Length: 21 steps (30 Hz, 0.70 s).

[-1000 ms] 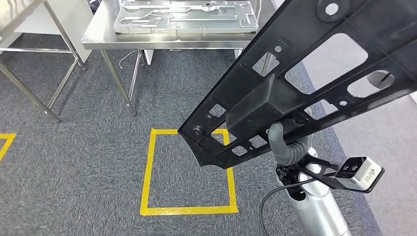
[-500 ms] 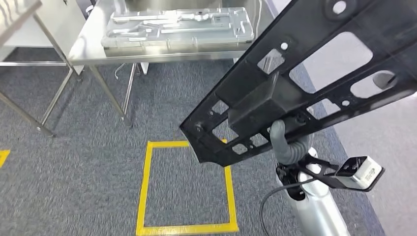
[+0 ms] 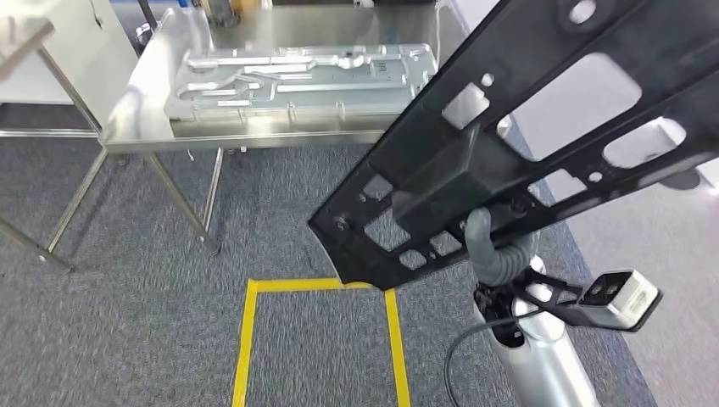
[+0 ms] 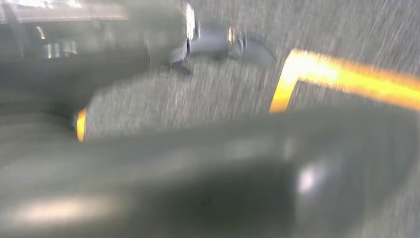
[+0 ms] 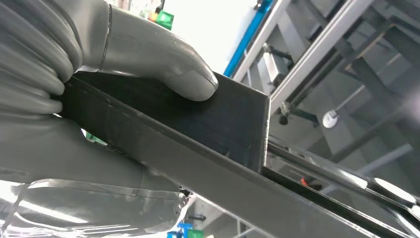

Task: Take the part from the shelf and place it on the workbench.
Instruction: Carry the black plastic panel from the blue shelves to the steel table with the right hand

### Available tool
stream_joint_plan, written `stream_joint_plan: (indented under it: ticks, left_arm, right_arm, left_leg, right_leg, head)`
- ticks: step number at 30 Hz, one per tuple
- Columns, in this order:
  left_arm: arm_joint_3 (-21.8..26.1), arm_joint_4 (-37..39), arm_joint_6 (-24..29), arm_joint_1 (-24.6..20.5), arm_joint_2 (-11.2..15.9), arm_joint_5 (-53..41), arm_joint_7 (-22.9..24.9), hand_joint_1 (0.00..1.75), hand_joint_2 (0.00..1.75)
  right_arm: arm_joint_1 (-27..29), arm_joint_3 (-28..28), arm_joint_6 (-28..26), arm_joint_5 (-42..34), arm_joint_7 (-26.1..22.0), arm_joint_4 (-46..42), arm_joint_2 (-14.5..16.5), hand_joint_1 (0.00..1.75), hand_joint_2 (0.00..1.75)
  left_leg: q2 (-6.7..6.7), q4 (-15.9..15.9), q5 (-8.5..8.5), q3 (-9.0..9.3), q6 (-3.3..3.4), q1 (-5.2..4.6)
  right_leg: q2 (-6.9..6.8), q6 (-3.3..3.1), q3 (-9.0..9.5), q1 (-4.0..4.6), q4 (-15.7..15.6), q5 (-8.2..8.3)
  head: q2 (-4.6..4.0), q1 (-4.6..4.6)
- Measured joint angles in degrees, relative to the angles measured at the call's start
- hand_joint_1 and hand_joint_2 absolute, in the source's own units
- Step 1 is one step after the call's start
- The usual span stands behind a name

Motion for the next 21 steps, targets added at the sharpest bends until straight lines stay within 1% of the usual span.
stream_joint_plan:
  ticks: [1, 2, 3, 4, 5, 6, 7, 8, 9, 11, 12, 13, 14, 15, 16, 17, 18, 19, 20, 21]
  left_arm:
    - [0.0, 0.0, 0.01, 0.0, 0.02, 0.03, 0.0, 0.0, 0.0]
    - [0.01, 0.0, 0.02, 0.06, 0.04, 0.05, 0.0, 0.0, 0.0]
    - [0.01, 0.0, 0.02, 0.16, 0.04, 0.1, 0.0, 0.0, 0.0]
    - [0.02, 0.0, 0.03, 0.26, 0.04, 0.14, 0.01, 0.0, 0.0]
    - [0.02, 0.0, 0.02, 0.34, 0.04, 0.18, 0.02, 0.0, 0.0]
    - [0.02, 0.01, 0.02, 0.38, 0.02, 0.22, 0.02, 0.0, 0.0]
    - [0.02, 0.01, 0.01, 0.37, -0.02, 0.23, 0.02, 0.0, 0.0]
    - [0.02, 0.02, 0.01, 0.32, -0.07, 0.25, 0.02, 0.0, 0.0]
    - [0.02, 0.02, 0.01, 0.24, -0.11, 0.25, 0.01, 0.0, 0.0]
    - [0.03, 0.03, 0.01, 0.0, -0.15, 0.25, 0.0, 0.0, 0.0]
    - [0.03, 0.03, 0.01, -0.16, -0.15, 0.24, -0.01, 0.0, 0.0]
    - [0.03, 0.04, 0.01, -0.33, -0.14, 0.24, -0.02, 0.0, 0.0]
    - [0.03, 0.04, 0.01, -0.5, -0.13, 0.22, -0.02, 0.0, 0.0]
    - [0.02, 0.04, 0.0, -0.56, -0.14, 0.19, -0.02, 0.0, 0.0]
    - [0.02, 0.04, -0.01, -0.5, -0.14, 0.15, -0.02, 0.0, 0.0]
    - [0.02, 0.04, -0.01, -0.31, -0.15, 0.11, -0.01, 0.0, 0.0]
    - [0.02, 0.04, -0.01, -0.08, -0.15, 0.08, 0.0, 0.0, 0.0]
    - [0.02, 0.04, -0.01, 0.13, -0.13, 0.08, -0.01, 0.0, 0.0]
    - [0.03, 0.04, 0.0, 0.28, -0.09, 0.08, -0.01, 0.0, 0.0]
    - [0.03, 0.04, 0.01, 0.42, -0.04, 0.08, -0.02, 0.0, 0.0]
  right_arm:
    - [0.12, 0.0, 0.0, -0.01, -0.01, -0.01, 0.0, 1.75, 1.75]
    - [0.31, 0.01, 0.0, 0.0, -0.01, 0.0, -0.01, 1.75, 1.75]
    - [0.51, 0.0, -0.01, 0.0, 0.01, 0.02, -0.03, 1.75, 1.75]
    - [0.65, -0.01, -0.01, 0.0, 0.01, 0.03, -0.05, 1.75, 1.75]
    - [0.72, -0.01, -0.01, 0.01, 0.01, 0.03, -0.07, 1.75, 1.75]
    - [0.76, -0.02, -0.02, 0.01, 0.01, 0.04, -0.08, 1.75, 1.75]
    - [0.78, -0.02, -0.04, 0.02, -0.01, 0.03, -0.08, 1.75, 1.75]
    - [0.77, -0.02, -0.05, 0.03, -0.01, 0.02, -0.07, 1.75, 1.75]
    - [0.74, -0.02, -0.09, 0.04, 0.0, -0.06, -0.06, 1.75, 1.75]
    - [0.44, -0.02, -0.11, 0.06, 0.01, -0.39, -0.04, 1.75, 1.75]
    - [0.24, -0.02, -0.12, 0.05, 0.01, -0.62, 0.0, 1.75, 1.75]
    - [0.05, -0.02, -0.1, 0.04, -0.01, -0.79, 0.04, 1.75, 1.75]
    - [-0.06, -0.02, -0.09, 0.03, -0.02, -0.89, 0.1, 1.75, 1.75]
    - [-0.02, -0.01, -0.08, 0.03, -0.02, -0.94, 0.14, 1.75, 1.75]
    - [0.08, -0.01, -0.08, 0.02, -0.01, -0.93, 0.16, 1.75, 1.75]
    - [0.24, 0.0, -0.1, 0.02, -0.01, -0.92, 0.17, 1.75, 1.75]
    - [0.41, 0.01, -0.13, 0.02, 0.0, -0.92, 0.17, 1.75, 1.75]
    - [0.56, 0.01, -0.17, 0.02, 0.0, -0.92, 0.17, 1.75, 1.75]
    - [0.67, 0.01, -0.21, 0.02, 0.0, -0.92, 0.17, 1.75, 1.75]
    - [0.74, 0.01, -0.28, 0.02, 0.0, -0.91, 0.17, 1.75, 1.75]
  left_leg:
    - [-0.04, -0.1, -0.65, 0.68, 0.14, 0.01]
    - [-0.09, -0.16, -1.34, 1.46, 0.18, 0.03]
    - [-0.16, -0.23, -2.08, 2.42, 0.17, 0.04]
    - [-0.22, -0.32, -2.85, 3.47, 0.12, 0.06]
    - [-0.25, -0.41, -3.63, 4.56, 0.04, 0.07]
    - [-0.25, -0.47, -4.39, 5.46, -0.07, 0.08]
    - [-0.25, -0.39, -5.14, 6.29, -0.24, 0.01]
    - [-0.26, -0.36, -5.89, 6.97, -0.5, -0.05]
    - [-0.26, -0.46, -6.56, 7.62, -0.86, -0.1]
    - [-0.2, 0.19, -6.76, 8.69, -1.73, -0.22]
    - [-0.12, 1.2, -6.62, 8.84, -2.09, -0.2]
    - [-0.04, 3.13, -6.35, 8.36, -2.36, -0.19]
    - [0.0, 5.64, -6.66, 7.11, -2.54, -0.1]
    - [0.05, 8.77, -7.41, 5.08, -2.74, 0.01]
    - [0.05, 11.83, -8.73, 2.66, -2.96, 0.08]
    - [0.06, 14.15, -10.53, 0.25, -3.16, 0.15]
    - [0.06, 15.15, -12.22, -1.67, -3.35, 0.18]
    - [0.07, 14.66, -13.25, -2.91, -3.4, 0.2]
    - [0.08, 12.75, -13.04, -3.53, -3.31, 0.21]
    - [0.11, 9.69, -10.73, -3.76, -3.14, 0.21]
  right_leg:
    - [-0.09, 0.22, -2.63, -0.14, 2.02, -2.18]
    - [-0.12, 0.4, -4.78, -0.3, 2.99, -4.94]
    - [-0.15, 0.5, -6.36, -0.45, 2.89, -7.32]
    - [-0.19, 0.54, -7.37, -0.56, 1.68, -8.43]
    - [-0.25, 0.48, -7.86, -0.62, -0.64, -7.68]
    - [-0.42, 0.27, -7.96, -0.62, -3.85, -4.89]
    - [-0.61, 0.02, -7.88, -0.49, -7.05, -1.31]
    - [-0.8, -0.3, -7.65, -0.32, -9.47, 1.64]
    - [-0.93, -0.66, -7.32, -0.13, -10.95, 3.55]
    - [-0.79, -1.52, -6.15, -0.05, -11.91, 4.33]
    - [-0.76, -1.93, -5.31, -0.15, -12.31, 4.88]
    - [-0.76, -2.34, -4.48, -0.29, -12.61, 5.27]
    - [-0.83, -2.63, -3.75, -0.38, -12.75, 5.42]
    - [-0.89, -2.78, -3.22, -0.4, -12.8, 5.06]
    - [-0.84, -2.91, -2.76, -0.39, -12.79, 4.5]
    - [-0.73, -2.94, -2.26, -0.38, -12.79, 3.89]
    - [-0.58, -2.89, -1.65, -0.39, -12.78, 3.22]
    - [-0.42, -2.8, -0.89, -0.41, -12.77, 2.49]
    - [-0.31, -2.66, 0.05, -0.45, -12.77, 1.66]
    - [-0.28, -2.48, 1.1, -0.49, -12.78, 0.72]
  head:
    - [0.0, 0.02]
    - [0.0, 0.02]
    - [0.0, 0.02]
    - [-0.01, 0.02]
    - [-0.01, 0.02]
    - [-0.01, 0.03]
    - [-0.01, 0.02]
    - [-0.01, 0.02]
    - [-0.01, 0.02]
    - [-0.01, 0.0]
    - [-0.01, 0.0]
    - [-0.01, -0.01]
    - [-0.01, -0.01]
    - [-0.02, -0.01]
    - [-0.01, -0.02]
    - [-0.01, -0.02]
    - [-0.01, -0.02]
    - [-0.01, -0.02]
    - [-0.01, -0.01]
    - [-0.01, -0.01]
